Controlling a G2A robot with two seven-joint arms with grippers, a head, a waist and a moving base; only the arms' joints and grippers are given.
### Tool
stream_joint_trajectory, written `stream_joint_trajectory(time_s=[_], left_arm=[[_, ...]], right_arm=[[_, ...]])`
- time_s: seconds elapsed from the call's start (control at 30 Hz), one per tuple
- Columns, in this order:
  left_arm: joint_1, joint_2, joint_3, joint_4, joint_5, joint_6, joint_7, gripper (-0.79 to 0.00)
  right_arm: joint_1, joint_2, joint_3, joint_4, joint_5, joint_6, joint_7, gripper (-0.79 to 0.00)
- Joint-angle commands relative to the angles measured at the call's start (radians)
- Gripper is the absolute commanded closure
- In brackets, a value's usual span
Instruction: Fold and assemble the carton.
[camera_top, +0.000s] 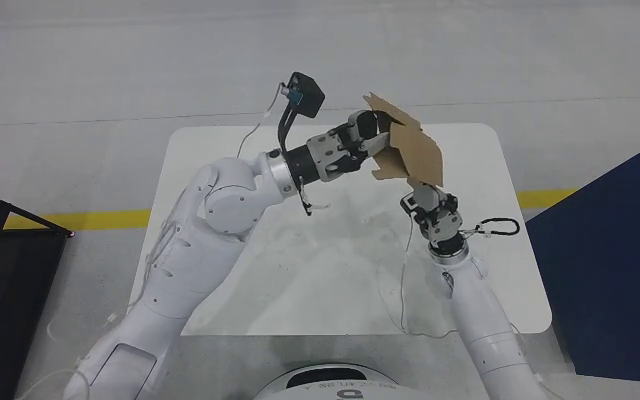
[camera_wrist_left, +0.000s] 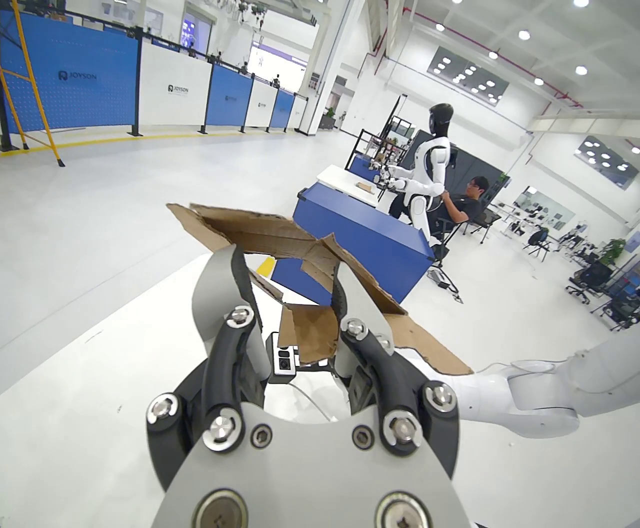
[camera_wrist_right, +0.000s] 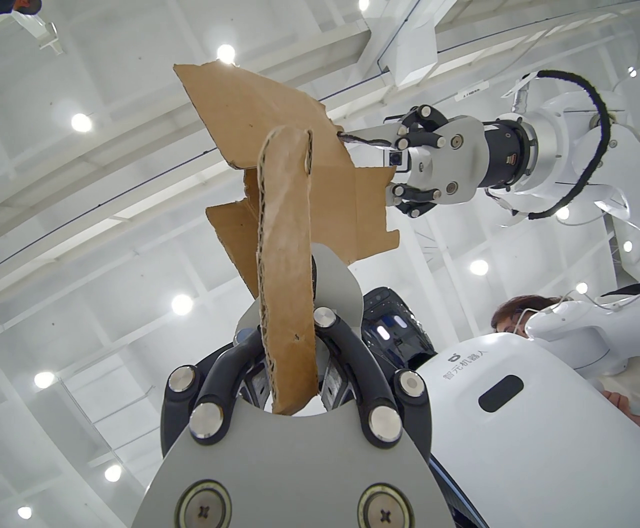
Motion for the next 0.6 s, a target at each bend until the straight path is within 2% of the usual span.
stream_joint_trajectory(time_s=[0.0,0.23,0.47,0.57], left_arm=[[0.003,0.002,-0.007,0.001,-0.019,0.001,-0.013,-0.4],[-0.005,0.008,-0.02,0.04,-0.08,-0.022,-0.084,-0.379],[-0.027,0.013,0.004,0.053,-0.156,-0.094,-0.194,-0.379],[-0.035,0.014,0.006,0.053,-0.17,-0.099,-0.209,-0.388]], right_arm=[[-0.002,0.002,0.0,0.001,-0.019,-0.002,0.005,0.0],[-0.008,0.007,0.003,0.001,-0.073,-0.014,0.023,0.0],[-0.011,0.011,0.004,0.001,-0.105,-0.027,0.033,0.0],[-0.011,0.011,0.003,0.002,-0.109,-0.031,0.035,0.0]])
